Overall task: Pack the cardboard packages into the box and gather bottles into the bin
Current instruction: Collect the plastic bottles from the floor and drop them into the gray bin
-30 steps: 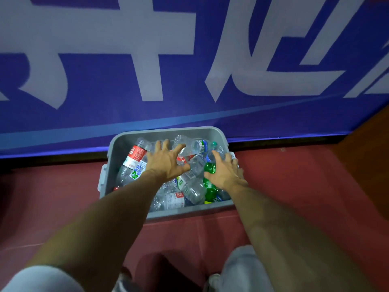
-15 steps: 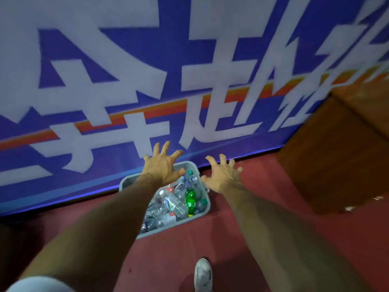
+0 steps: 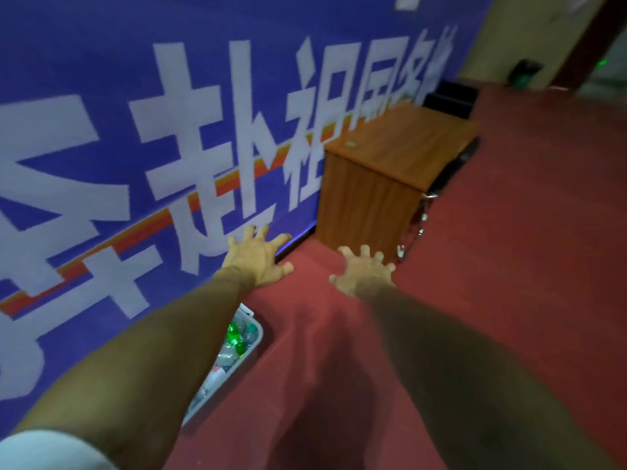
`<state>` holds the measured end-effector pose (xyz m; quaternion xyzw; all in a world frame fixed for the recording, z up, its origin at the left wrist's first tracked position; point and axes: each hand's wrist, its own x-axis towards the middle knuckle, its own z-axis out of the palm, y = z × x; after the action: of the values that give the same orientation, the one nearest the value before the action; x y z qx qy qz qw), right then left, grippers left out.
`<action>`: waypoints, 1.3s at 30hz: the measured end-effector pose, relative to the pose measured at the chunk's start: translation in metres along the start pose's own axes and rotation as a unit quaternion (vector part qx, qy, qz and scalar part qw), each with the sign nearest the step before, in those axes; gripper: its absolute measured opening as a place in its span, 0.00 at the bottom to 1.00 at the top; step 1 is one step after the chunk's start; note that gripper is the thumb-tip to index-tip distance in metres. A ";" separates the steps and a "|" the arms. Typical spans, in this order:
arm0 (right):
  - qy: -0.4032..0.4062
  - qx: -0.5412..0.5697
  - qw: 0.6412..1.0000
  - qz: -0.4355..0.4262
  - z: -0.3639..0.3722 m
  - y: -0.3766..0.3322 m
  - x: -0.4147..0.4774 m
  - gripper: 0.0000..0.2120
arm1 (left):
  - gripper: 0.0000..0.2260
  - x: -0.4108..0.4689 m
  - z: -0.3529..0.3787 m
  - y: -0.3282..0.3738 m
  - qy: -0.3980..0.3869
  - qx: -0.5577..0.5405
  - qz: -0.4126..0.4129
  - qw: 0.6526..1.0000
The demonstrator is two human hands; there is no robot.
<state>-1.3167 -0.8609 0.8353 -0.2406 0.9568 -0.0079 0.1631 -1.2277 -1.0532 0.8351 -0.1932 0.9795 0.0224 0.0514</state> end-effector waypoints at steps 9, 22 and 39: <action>0.047 0.048 0.984 0.163 -0.002 0.156 -0.120 0.32 | 0.29 -0.048 -0.019 0.177 0.001 -0.011 0.154 0.988; 0.083 0.079 0.920 0.374 0.061 0.405 -0.444 0.31 | 0.28 -0.274 0.003 0.498 -0.005 -0.026 0.370 0.929; 0.093 0.136 0.761 0.627 0.144 0.640 -0.753 0.36 | 0.28 -0.488 0.035 0.863 -0.029 -0.001 0.621 0.783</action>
<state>-0.9386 0.0625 0.8714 0.4397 0.8934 -0.0560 0.0731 -1.1039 -0.0693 0.8740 0.4576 0.8857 0.0564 0.0542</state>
